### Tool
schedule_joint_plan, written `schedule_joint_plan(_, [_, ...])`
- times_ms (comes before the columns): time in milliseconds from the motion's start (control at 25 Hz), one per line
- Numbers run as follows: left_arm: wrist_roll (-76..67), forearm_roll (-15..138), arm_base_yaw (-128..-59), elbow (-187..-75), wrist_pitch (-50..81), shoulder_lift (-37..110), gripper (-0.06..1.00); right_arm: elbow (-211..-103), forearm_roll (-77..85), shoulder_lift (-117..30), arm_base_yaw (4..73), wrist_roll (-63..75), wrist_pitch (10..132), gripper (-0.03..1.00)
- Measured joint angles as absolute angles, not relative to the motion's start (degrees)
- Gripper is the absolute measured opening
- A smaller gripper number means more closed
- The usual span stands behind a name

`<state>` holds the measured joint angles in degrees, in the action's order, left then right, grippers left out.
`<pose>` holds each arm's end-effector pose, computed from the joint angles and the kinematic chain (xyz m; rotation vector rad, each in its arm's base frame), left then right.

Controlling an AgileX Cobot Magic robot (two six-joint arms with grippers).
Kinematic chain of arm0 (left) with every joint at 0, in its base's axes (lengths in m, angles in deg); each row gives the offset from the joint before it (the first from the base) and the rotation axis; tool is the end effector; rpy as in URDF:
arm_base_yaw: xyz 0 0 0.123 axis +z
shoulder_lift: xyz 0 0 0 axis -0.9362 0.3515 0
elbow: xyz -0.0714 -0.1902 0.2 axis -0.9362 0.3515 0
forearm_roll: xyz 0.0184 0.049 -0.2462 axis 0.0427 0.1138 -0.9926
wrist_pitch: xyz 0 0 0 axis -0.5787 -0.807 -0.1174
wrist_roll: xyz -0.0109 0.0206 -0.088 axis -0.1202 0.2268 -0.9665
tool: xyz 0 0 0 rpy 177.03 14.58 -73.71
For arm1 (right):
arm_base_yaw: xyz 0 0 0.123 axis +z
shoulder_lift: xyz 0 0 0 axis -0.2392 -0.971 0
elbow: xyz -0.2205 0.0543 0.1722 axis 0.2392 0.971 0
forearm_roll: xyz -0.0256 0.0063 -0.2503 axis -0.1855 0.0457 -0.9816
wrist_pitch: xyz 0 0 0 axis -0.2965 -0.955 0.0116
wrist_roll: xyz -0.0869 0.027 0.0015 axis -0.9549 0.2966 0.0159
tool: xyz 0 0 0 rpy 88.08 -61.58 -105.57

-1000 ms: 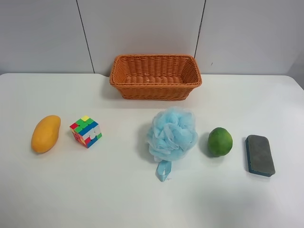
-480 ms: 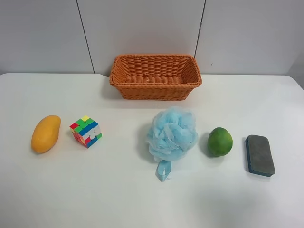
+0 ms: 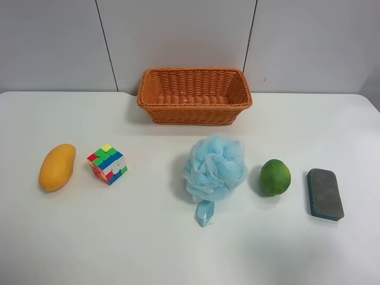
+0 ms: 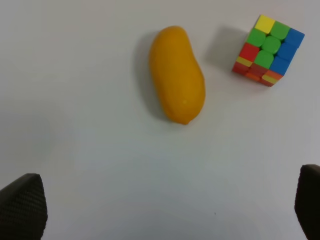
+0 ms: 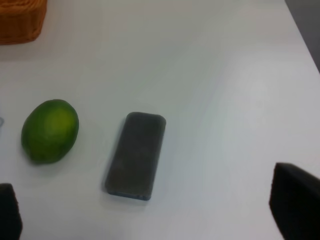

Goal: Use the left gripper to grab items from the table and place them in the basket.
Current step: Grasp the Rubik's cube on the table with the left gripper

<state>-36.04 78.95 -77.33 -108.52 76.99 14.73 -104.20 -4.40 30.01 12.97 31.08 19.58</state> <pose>0.1484 -0.0149 0.3624 0.2381 2.5122 0.0514 -0.0040 -0.0012 0.2726 0.0520 2.0437 -0.0069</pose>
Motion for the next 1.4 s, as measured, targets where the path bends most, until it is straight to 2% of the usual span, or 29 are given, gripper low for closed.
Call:
schedule_joint_plan(320, [-33.8, 80.4, -87.6, -116.6, 69.8, 36.4, 0.99, -104.2, -4.4, 30.0, 13.0, 31.1, 19.6, 0.99])
schedule_joint_plan(680, [-28.7, 79.9, -97.7, -117.0, 61.7, 51.1, 0.99, -104.2, -4.4, 30.0, 13.0, 31.1, 19.6, 0.99])
schedule_joint_plan(1080, [-28.5, 78.8, -98.7, -117.0, 56.0, 62.8, 0.99, -104.2, -4.4, 30.0, 13.0, 31.1, 19.6, 0.99])
schedule_joint_plan(1400, [-27.8, 78.5, -94.9, -117.0, 54.1, 68.1, 0.99, -104.2, -4.4, 30.0, 13.0, 31.1, 19.6, 0.99])
